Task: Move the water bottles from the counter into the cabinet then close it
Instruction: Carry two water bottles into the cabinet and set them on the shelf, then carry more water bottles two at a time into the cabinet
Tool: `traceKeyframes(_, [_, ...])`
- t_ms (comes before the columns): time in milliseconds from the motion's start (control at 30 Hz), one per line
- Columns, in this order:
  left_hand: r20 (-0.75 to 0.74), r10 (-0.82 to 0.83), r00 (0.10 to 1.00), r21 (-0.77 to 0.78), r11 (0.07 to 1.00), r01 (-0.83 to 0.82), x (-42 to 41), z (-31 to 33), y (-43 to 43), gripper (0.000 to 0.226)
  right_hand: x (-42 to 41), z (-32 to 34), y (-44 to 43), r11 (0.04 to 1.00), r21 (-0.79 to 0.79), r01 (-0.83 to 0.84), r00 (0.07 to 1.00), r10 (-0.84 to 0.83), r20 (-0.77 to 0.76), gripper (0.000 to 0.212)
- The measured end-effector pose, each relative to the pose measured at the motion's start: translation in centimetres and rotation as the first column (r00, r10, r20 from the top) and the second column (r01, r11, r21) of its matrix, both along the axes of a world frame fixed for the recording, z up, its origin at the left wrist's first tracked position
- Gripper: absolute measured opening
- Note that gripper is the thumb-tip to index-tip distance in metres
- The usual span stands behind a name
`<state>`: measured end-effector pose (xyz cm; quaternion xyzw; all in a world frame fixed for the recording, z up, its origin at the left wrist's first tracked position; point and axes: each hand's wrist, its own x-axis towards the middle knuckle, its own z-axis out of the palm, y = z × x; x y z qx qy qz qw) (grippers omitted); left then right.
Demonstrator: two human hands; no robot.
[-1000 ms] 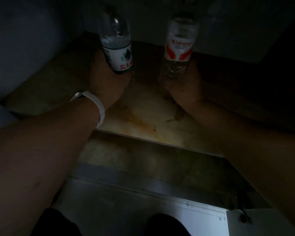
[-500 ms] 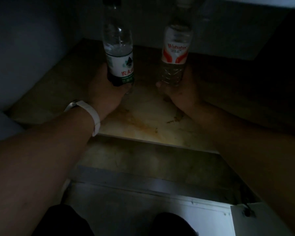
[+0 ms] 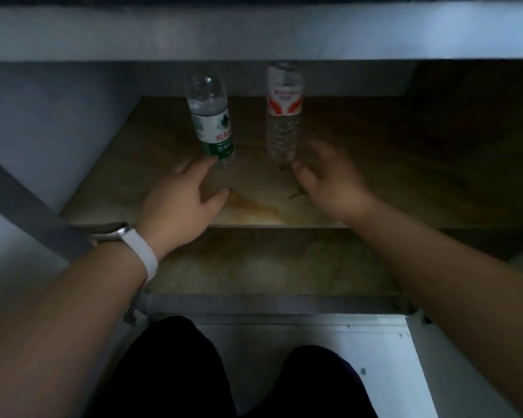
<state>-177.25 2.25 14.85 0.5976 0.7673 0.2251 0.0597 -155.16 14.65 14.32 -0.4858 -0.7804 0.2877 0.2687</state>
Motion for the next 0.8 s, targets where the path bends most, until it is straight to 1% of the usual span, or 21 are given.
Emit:
traceKeyframes(100, [-0.127, -0.112, 0.986, 0.015, 0.993, 0.115, 1.6, 0.9, -1.1, 0.060, 1.3, 0.9, -2.4, 0.987, 0.161, -0.028, 0.982, -0.002, 0.187, 0.049])
traceKeyframes(200, [-0.257, -0.186, 0.948, 0.010, 0.981, 0.195, 3.0, 1.3, -1.8, 0.060, 2.6, 1.9, -4.8, 0.966, 0.252, -0.062, 0.941, -0.027, 0.336, 0.052])
traceKeyframes(267, [-0.285, -0.220, 0.933, -0.012, 0.974, 0.226, 4.1, 1.7, -2.1, 0.058, 3.9, 2.6, -6.2, 0.953, 0.288, -0.099, 0.911, -0.029, 0.411, 0.053])
traceKeyframes(400, [-0.276, -0.258, 0.926, -0.003, 0.963, 0.268, 7.0, 2.7, -3.5, 0.049, 7.1, 4.3, -8.9, 0.953, 0.271, -0.135, 0.846, -0.031, 0.533, 0.054])
traceKeyframes(467, [-0.285, -0.288, 0.914, -0.025, 0.956, 0.294, 8.2, 3.6, -4.4, 0.047, 8.9, 5.7, -10.0, 0.962, 0.236, -0.135, 0.810, -0.030, 0.585, 0.054])
traceKeyframes(533, [-0.313, -0.382, 0.870, -0.072, 0.923, 0.379, 9.8, 5.5, -5.2, 0.049, 10.6, 7.6, -11.3, 0.976, 0.180, -0.122, 0.788, -0.015, 0.616, 0.056])
traceKeyframes(600, [-0.356, -0.498, 0.791, -0.105, 0.862, 0.495, 11.6, 8.2, -6.0, 0.048, 12.2, 10.0, -12.9, 0.986, 0.126, -0.107, 0.792, 0.008, 0.611, 0.058])
traceKeyframes(667, [-0.369, -0.577, 0.728, -0.110, 0.805, 0.583, 13.3, 11.4, -6.6, 0.048, 13.7, 12.8, -14.8, 0.992, 0.093, -0.081, 0.802, 0.010, 0.597, 0.059])
traceKeyframes(733, [-0.350, -0.618, 0.704, -0.117, 0.774, 0.622, 14.8, 14.9, -7.0, 0.048, 15.2, 16.1, -16.6, 0.997, 0.068, -0.042, 0.800, -0.007, 0.600, 0.059])
traceKeyframes(800, [-0.330, -0.634, 0.699, -0.123, 0.763, 0.634, 16.0, 18.4, -7.3, 0.049, 16.5, 19.5, -18.2, 0.998, 0.054, -0.012, 0.799, -0.023, 0.601, 0.059])
